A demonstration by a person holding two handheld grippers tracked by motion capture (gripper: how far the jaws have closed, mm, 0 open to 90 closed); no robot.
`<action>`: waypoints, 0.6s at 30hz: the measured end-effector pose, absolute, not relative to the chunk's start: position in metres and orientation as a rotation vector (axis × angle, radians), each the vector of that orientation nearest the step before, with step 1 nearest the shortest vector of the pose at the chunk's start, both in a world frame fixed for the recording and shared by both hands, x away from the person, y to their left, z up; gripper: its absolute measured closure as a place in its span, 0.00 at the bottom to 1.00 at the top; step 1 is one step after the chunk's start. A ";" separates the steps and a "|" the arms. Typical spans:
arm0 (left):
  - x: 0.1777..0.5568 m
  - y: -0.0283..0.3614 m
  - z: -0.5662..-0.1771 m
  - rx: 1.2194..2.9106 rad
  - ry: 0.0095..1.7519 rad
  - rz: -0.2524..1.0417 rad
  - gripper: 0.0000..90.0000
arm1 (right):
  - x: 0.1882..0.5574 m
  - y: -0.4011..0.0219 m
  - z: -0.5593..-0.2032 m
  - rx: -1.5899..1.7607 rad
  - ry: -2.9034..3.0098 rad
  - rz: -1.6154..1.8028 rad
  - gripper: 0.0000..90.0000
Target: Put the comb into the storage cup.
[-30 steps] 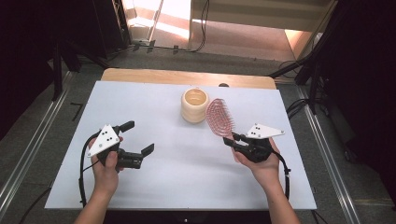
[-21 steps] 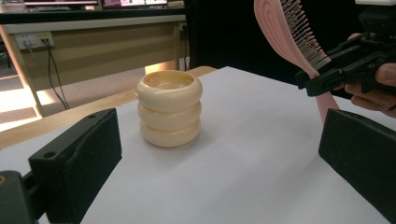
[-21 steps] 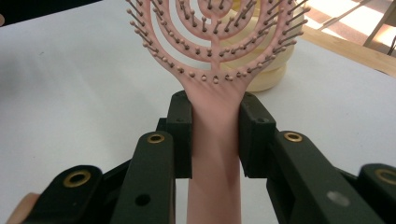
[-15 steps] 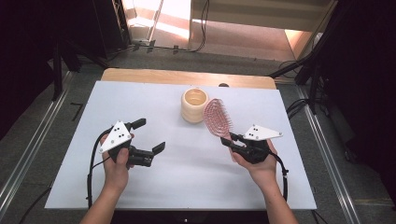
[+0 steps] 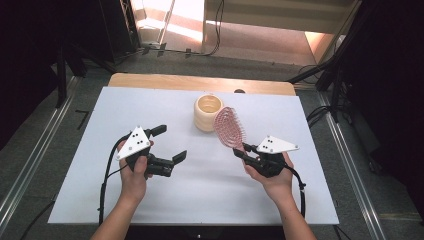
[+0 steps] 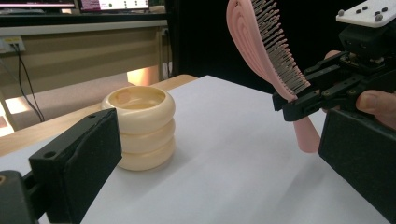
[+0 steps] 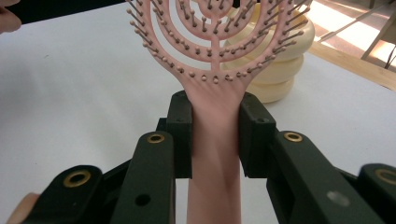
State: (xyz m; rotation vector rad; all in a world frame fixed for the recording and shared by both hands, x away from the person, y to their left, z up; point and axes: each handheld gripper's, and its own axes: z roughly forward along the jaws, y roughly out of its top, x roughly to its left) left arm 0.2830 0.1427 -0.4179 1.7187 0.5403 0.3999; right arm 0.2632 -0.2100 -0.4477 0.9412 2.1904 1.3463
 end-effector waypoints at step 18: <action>0.286 0.121 -0.415 1.720 0.516 0.353 0.00 | 0.259 -0.190 -0.458 0.887 2.218 1.327 0.76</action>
